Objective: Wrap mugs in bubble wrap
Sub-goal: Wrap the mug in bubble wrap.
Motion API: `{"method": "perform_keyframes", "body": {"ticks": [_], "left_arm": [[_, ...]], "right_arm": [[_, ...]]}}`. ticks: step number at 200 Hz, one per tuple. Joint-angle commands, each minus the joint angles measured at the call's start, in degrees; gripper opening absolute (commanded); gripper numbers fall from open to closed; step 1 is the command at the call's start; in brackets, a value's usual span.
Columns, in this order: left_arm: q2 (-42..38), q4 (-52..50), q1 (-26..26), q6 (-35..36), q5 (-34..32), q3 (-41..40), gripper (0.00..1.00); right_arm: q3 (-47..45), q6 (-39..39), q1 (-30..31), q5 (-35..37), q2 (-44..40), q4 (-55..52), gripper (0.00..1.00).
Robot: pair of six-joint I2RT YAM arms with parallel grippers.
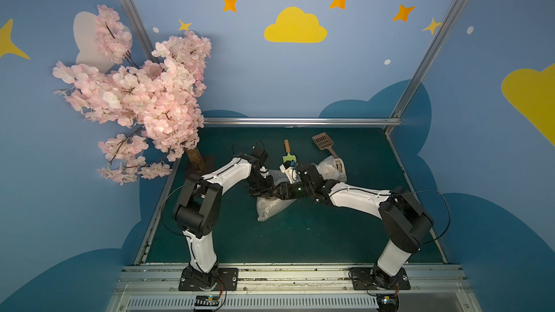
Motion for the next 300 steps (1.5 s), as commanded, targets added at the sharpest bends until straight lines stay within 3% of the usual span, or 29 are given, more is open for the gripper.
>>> {"method": "perform_keyframes", "body": {"ticks": [1, 32, 70, 99, 110, 151, 198, 223, 300], "left_arm": [[2.15, -0.36, -1.13, 0.59, -2.17, 1.45, 0.06], [2.99, -1.57, -1.47, 2.00, -4.58, 3.04, 0.04], [3.37, -1.30, -1.75, 6.93, -4.73, 4.48, 0.03], [5.36, -4.75, -1.76, 12.17, -6.33, 8.01, 0.03], [5.74, -5.48, -1.75, 13.57, -6.89, 8.79, 0.03], [6.51, -6.08, -1.72, 17.26, -9.73, 8.86, 0.03], [6.59, -6.48, -1.75, 19.08, -11.15, 8.39, 0.03], [6.15, -6.55, -2.06, 19.28, -11.83, 8.04, 0.03], [5.65, -6.95, -3.92, 20.10, -15.28, 8.10, 0.03]], "right_arm": [[-0.69, -2.36, 1.54, -6.44, -3.35, 5.82, 0.50], [-2.20, -3.77, 1.18, -6.54, -5.73, 6.61, 0.51], [-5.61, -3.16, 0.05, -0.54, -11.15, 3.31, 0.51], [-5.74, -4.44, -0.51, 11.68, -17.77, -13.24, 0.59], [-6.79, -1.59, -0.73, 17.66, -20.43, -17.59, 0.63], [-10.36, -1.50, -2.32, 27.49, -25.68, -22.73, 0.70], [-7.61, -0.56, -7.20, 25.80, -19.10, -22.92, 0.71], [-3.22, 0.40, -10.26, 20.02, -12.70, -23.39, 0.71], [1.73, 1.47, -12.68, 11.78, -1.78, -16.01, 0.64]]}}
